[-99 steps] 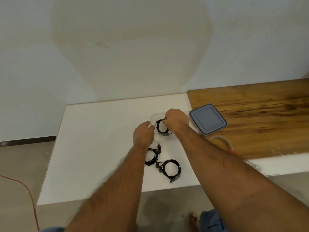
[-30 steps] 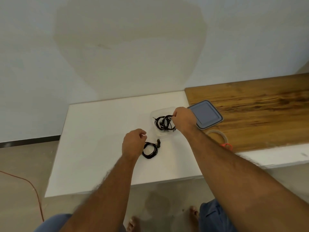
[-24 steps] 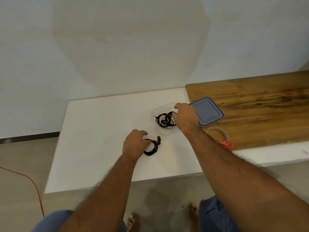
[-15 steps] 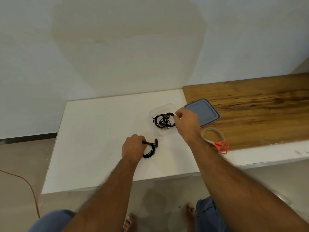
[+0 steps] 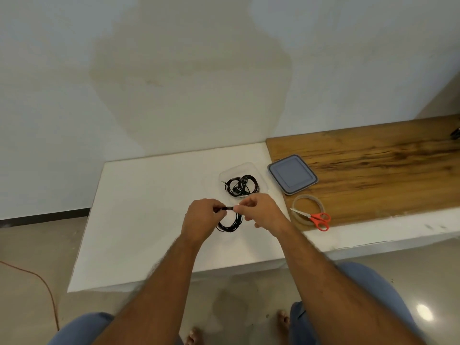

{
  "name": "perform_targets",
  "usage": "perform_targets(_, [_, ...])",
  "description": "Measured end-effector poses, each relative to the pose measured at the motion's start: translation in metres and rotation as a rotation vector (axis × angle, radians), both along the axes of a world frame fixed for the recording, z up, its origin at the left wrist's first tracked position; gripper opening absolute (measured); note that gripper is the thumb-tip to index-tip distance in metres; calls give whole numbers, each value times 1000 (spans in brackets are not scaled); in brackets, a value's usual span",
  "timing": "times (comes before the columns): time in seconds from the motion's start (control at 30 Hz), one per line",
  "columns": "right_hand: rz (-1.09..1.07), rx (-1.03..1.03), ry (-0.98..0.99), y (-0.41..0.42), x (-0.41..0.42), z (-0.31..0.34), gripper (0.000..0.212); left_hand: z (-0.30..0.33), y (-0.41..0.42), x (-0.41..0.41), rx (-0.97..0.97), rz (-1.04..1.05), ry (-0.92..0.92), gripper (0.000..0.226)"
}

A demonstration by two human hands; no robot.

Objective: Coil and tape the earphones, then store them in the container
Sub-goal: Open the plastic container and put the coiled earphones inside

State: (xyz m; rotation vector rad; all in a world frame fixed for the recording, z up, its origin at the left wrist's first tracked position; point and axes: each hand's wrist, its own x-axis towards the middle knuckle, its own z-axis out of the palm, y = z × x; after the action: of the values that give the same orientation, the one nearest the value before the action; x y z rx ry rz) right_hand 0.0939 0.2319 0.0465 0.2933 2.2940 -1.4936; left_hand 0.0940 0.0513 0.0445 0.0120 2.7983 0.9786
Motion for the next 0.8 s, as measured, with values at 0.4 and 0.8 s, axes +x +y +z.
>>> perform_targets(0.4, [-116,272,165,18,-66,10,5,9,47,-55,124,72,37,16])
perform_targets(0.8, [229,803,167,10,-107,-8,14,-16,50,-101,-262,-78,-32,13])
